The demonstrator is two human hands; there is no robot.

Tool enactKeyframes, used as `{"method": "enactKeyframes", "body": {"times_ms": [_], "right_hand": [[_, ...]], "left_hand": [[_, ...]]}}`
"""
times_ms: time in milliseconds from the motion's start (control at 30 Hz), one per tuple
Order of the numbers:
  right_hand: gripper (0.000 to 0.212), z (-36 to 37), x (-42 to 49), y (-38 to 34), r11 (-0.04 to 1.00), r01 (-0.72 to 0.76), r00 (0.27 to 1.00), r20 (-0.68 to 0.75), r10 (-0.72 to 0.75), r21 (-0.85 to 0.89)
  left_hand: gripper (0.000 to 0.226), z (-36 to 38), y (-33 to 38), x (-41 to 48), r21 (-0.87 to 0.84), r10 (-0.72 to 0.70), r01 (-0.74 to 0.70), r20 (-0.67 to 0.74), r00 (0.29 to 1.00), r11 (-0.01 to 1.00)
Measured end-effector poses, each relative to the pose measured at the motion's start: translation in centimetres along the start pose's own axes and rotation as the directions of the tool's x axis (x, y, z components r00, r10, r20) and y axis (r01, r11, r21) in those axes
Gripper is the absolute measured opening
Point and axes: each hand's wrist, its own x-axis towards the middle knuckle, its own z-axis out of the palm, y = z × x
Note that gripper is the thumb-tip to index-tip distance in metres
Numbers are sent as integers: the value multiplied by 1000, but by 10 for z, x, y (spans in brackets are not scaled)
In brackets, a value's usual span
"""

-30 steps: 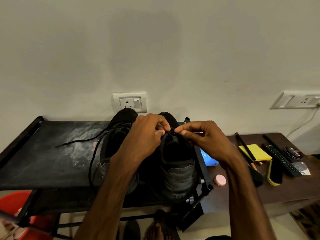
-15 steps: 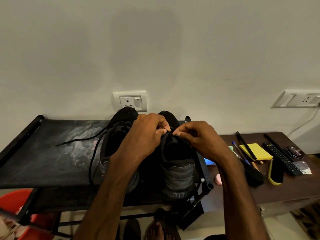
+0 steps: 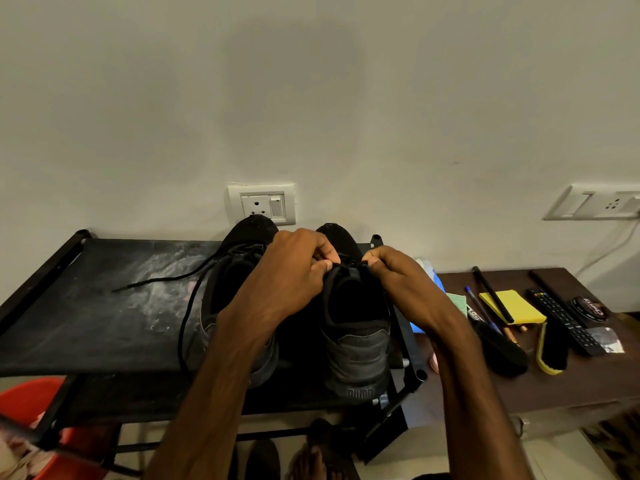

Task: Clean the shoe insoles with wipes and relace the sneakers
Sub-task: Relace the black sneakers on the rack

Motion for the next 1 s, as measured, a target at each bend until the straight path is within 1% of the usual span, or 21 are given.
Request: {"method": "enactKeyframes", "body": {"times_ms": [100, 200, 300, 367, 433, 633, 700, 767, 900, 967, 1000], "right_hand": [[20, -2, 1, 4, 998, -19, 1000, 15, 18, 61], [19, -6, 1, 4, 994, 30, 999, 27, -33, 106], [20, -7, 1, 6, 991, 131, 991, 7, -131, 42], [24, -6, 2, 7, 984, 179, 984, 12, -179, -17], [27, -6, 3, 7, 980, 194, 981, 16, -194, -53], [24, -12, -2, 3, 968, 246, 969, 44, -244, -50], [21, -13, -3, 2, 969, 244, 970, 31, -243, -32], [16, -11, -2, 3, 974, 222, 975, -15, -223, -45], [13, -3, 4, 7, 974, 181, 978, -79, -193, -136], [14, -1, 6, 7, 976, 165, 981, -80, -178, -143], [14, -2, 6, 7, 977, 161, 983, -71, -172, -140]], "left_hand": [[17, 2, 0, 0, 8, 13, -13, -18, 1000, 1000], [23, 3, 0, -1, 28, 37, -35, -52, 998, 999], [18, 4, 2, -1, 73, 29, -27, -25, 999, 997], [17, 4, 4, -1, 76, 11, -8, -34, 999, 997], [16, 4, 5, -1, 92, -5, 10, -53, 999, 996], [13, 8, 4, 0, 150, -42, 52, -68, 997, 987], [13, 8, 5, 0, 154, -54, 63, -61, 997, 986], [13, 8, 5, 0, 146, -52, 60, -61, 997, 987], [15, 9, 2, 1, 74, -43, 50, -90, 995, 996], [23, 12, 1, 2, 108, -17, 26, -89, 996, 994], [28, 14, 3, 2, 157, 0, 11, -67, 998, 988]]}}
